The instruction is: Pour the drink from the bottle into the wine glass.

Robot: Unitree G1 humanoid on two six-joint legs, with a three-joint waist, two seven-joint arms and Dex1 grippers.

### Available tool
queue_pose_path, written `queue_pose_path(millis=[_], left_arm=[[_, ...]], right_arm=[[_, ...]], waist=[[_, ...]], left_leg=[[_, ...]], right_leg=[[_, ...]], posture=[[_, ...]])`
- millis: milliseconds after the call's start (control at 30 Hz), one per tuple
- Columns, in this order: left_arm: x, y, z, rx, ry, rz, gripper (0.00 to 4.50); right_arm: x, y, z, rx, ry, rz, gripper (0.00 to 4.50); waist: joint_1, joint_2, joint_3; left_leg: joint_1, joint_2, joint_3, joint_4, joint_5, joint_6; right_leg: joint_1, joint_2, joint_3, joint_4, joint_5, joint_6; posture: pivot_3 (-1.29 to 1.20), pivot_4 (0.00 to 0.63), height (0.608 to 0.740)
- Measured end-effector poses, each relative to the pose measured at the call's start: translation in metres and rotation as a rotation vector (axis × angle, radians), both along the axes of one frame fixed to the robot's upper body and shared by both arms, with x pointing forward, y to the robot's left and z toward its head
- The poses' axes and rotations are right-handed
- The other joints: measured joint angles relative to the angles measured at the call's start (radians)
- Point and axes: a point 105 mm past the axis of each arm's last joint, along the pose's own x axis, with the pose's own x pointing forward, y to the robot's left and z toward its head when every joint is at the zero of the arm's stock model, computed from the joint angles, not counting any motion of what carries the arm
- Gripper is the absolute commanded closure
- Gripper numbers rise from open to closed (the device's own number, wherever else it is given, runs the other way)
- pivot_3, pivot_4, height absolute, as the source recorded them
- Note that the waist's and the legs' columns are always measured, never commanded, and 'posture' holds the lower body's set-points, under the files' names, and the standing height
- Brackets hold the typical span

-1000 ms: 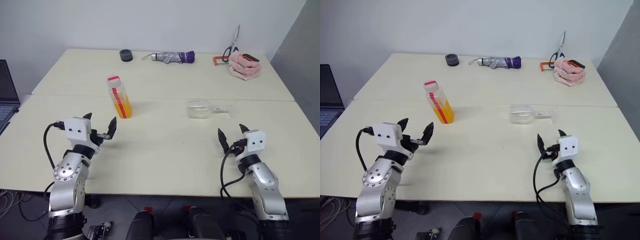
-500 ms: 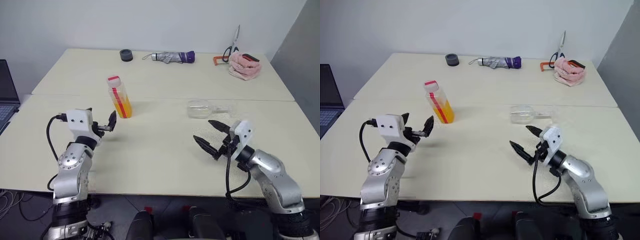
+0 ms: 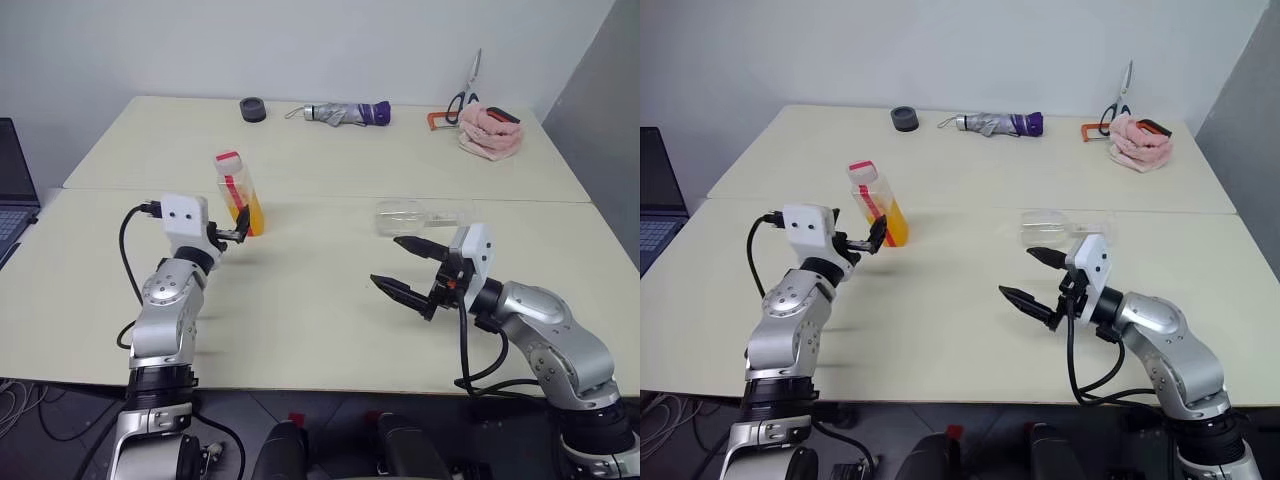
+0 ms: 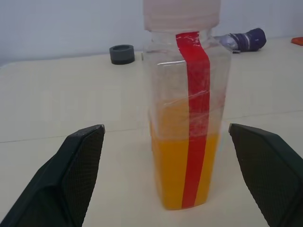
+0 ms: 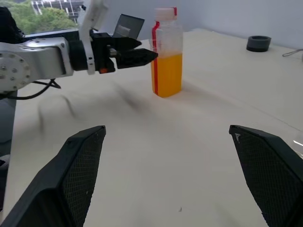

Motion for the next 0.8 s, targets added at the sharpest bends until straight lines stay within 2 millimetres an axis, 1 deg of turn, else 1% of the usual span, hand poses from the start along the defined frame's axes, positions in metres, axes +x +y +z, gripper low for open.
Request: queue_pose_path(millis=[433, 533, 800], left_arm=[[0.018, -0.012, 0.005, 0.006, -0.026, -0.003, 0.00], [0.022, -0.015, 0.006, -0.005, -0.028, 0.003, 0.00], [0.035, -0.021, 0.015, -0.025, -0.039, 0.012, 0.00]], right_arm=[[0.000, 0.002, 0.005, -0.007, -0.016, 0.027, 0.04], [0.001, 0.003, 0.009, -0.009, -0.029, 0.033, 0.04], [0.002, 0.003, 0.010, -0.014, -0.027, 0.035, 0.04]], waist=[[0.000, 0.000, 0.000], [0.000, 0.000, 0.000], [0.000, 0.000, 0.000]], left_leg=[[0.000, 0.000, 0.000, 0.000, 0.000, 0.000], [0.000, 0.000, 0.000, 0.000, 0.000, 0.000], [-0.001, 0.000, 0.000, 0.000, 0.000, 0.000]], right_leg=[[0.000, 0.000, 0.000, 0.000, 0.000, 0.000], [0.000, 0.000, 0.000, 0.000, 0.000, 0.000], [0.000, 0.000, -0.001, 0.000, 0.000, 0.000]], posture=[[0.00, 0.150, 0.740], [0.00, 0.150, 0.740], [0.00, 0.150, 0.740]])
